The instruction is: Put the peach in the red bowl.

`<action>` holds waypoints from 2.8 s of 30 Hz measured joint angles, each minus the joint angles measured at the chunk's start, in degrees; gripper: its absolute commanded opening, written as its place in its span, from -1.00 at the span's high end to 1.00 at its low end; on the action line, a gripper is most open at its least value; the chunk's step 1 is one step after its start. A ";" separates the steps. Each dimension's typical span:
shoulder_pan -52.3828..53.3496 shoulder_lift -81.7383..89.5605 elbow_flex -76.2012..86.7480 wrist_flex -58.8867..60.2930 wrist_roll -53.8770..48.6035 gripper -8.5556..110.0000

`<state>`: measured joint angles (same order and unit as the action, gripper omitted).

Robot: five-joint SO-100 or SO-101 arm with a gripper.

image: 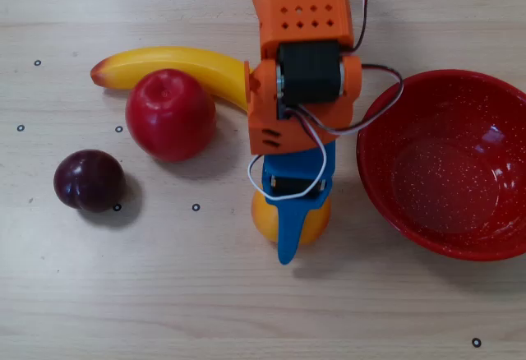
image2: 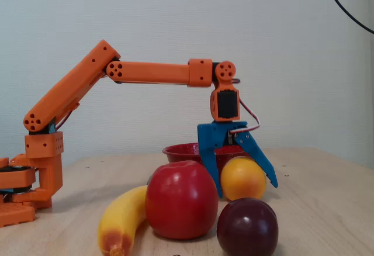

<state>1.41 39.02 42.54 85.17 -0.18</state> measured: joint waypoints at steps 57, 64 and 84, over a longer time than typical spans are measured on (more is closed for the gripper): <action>26.89 37.71 21.88 -13.80 2.81 0.85; 27.07 28.48 22.24 -17.31 2.55 0.85; 27.07 21.45 21.18 -13.36 2.72 0.10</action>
<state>28.48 60.47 63.72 71.81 2.55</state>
